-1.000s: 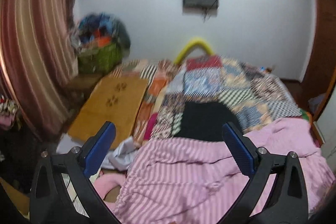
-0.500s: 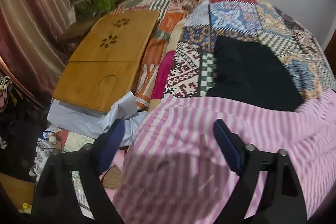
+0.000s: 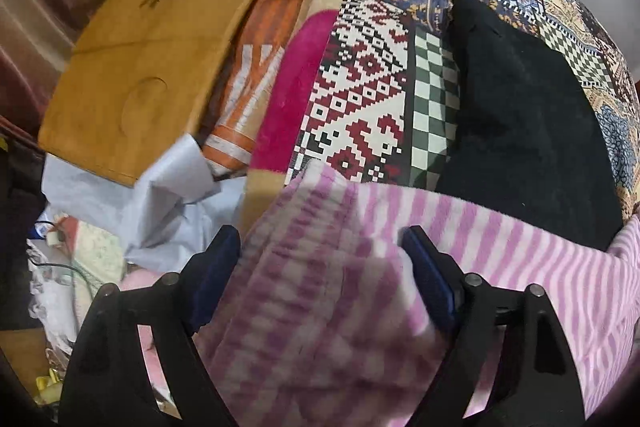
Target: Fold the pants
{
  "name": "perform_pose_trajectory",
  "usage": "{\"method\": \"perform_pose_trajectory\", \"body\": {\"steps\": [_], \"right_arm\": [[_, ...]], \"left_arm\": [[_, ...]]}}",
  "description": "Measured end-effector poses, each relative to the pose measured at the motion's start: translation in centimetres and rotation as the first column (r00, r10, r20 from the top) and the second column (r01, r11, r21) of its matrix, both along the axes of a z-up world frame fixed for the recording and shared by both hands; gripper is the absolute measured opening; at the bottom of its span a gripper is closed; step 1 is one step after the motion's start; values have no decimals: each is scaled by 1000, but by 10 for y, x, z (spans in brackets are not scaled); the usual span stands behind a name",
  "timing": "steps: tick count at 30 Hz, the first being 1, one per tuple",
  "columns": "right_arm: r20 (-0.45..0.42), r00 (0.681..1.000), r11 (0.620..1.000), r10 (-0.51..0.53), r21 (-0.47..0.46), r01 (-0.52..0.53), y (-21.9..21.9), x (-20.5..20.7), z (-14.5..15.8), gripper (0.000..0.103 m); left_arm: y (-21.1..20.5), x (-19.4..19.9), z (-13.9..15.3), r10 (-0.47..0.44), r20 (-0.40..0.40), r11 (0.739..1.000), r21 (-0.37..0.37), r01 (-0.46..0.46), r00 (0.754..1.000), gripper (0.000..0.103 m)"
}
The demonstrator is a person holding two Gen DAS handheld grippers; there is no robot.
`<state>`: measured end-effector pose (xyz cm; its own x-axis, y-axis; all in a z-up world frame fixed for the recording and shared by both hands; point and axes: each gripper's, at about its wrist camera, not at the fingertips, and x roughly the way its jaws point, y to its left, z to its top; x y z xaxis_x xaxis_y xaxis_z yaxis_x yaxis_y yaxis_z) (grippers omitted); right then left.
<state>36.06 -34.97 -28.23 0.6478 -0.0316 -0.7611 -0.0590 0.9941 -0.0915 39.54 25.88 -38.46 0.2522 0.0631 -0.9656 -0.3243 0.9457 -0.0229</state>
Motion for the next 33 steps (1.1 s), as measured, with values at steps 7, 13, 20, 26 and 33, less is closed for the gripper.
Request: {"method": "perform_pose_trajectory", "body": {"steps": [7, 13, 20, 26, 33], "right_arm": [[-64, 997, 998, -52, -42, 50, -26, 34, -23, 103], [-95, 991, 994, -98, 45, 103, -56, 58, -33, 101], [-202, 973, 991, -114, 49, 127, -67, 84, -65, 83], [-238, 967, 966, -85, 218, 139, -76, 82, -75, 54], [-199, 977, 965, -78, 233, 124, -59, 74, -61, 8]], "left_arm": [[-1, 4, -4, 13, 8, 999, 30, -13, 1000, 68], [1, 3, -2, 23, 23, 998, 49, -25, 999, 54], [6, -7, 11, 40, 54, 997, 59, -43, 998, 41], [5, -13, 30, 40, 107, 995, 85, -49, 993, 36], [6, -27, 55, 37, 162, 990, 129, -59, 986, 34]]}}
